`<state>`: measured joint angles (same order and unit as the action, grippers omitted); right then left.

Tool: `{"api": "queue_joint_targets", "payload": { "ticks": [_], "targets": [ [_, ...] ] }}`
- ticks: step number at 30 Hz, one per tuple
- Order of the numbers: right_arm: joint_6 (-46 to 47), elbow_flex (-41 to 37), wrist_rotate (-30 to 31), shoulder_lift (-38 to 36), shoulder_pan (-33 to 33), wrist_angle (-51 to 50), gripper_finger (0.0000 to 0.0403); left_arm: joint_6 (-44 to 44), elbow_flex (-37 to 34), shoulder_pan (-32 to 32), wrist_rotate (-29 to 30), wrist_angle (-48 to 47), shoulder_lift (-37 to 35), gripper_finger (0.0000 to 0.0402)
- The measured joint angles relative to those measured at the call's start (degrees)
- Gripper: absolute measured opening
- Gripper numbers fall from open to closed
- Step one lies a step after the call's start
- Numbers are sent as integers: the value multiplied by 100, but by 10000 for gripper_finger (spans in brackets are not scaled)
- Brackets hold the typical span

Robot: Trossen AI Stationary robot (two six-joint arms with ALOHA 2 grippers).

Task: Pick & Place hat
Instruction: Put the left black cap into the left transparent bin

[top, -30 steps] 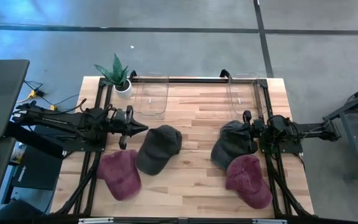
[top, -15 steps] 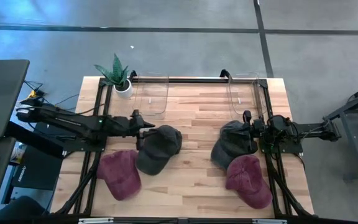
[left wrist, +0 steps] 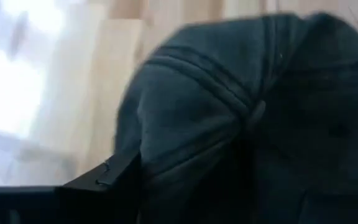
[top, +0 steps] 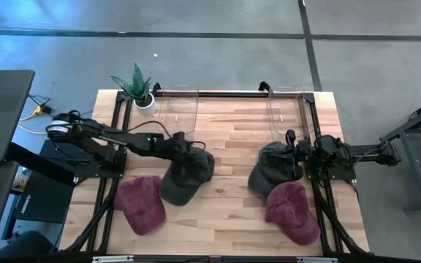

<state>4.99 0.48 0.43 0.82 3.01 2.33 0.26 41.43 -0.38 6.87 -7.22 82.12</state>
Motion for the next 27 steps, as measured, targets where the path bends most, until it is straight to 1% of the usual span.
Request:
{"api": "queue_joint_targets", "payload": {
  "ticks": [2, 4, 7, 8, 9, 10, 12, 14, 15, 18, 20, 22, 24, 27],
  "targets": [
    [0, 0, 0, 0, -1, 2, 0, 154, 81, 0, -173, -38, 180, 198],
    [-21, 2, 55, 2, 0, 20, 0, 267, 176, 0, -225, -31, 319, 158],
    [-129, 1, 393, 0, -1, 268, 0, 347, 283, 0, -268, -174, 404, 79],
    [-102, 0, 522, 1, 0, 361, 0, 377, 350, 0, -362, -263, 403, 49],
    [105, 1, 611, 4, -1, 483, 0, 385, 434, 3, -484, -319, 402, 26],
    [510, 0, 663, 3, -2, 628, 0, 381, 535, 4, -612, -415, 382, 14],
    [1198, 0, 807, 2, -1, 989, 0, 381, 737, 1, -821, -718, 232, 17],
    [1601, -1, 959, -2, -2, 1329, 0, 419, 1017, 0, -965, -1027, 24, 21],
    [1706, -1, 933, -2, -3, 1404, 0, 419, 1179, 0, -1023, -1152, -69, 18],
    [1748, -1, 471, 88, 14, 1609, 0, 404, 1617, 2, -1084, -1786, -507, 4],
    [1733, -1, 339, 281, 66, 1814, 0, 404, 1915, 4, -1059, -1914, -781, 5],
    [1624, -1, 424, 634, 159, 2132, 0, 403, 2097, 4, -1051, -2188, -1067, 7],
    [1474, 0, 650, 1108, 278, 2577, 0, 382, 2186, 2, -1040, -2288, -1322, 3],
    [1410, -1, 959, 2129, 463, 3418, 0, 150, 2166, 2, -1034, -2316, -1685, 3]
  ]
}}
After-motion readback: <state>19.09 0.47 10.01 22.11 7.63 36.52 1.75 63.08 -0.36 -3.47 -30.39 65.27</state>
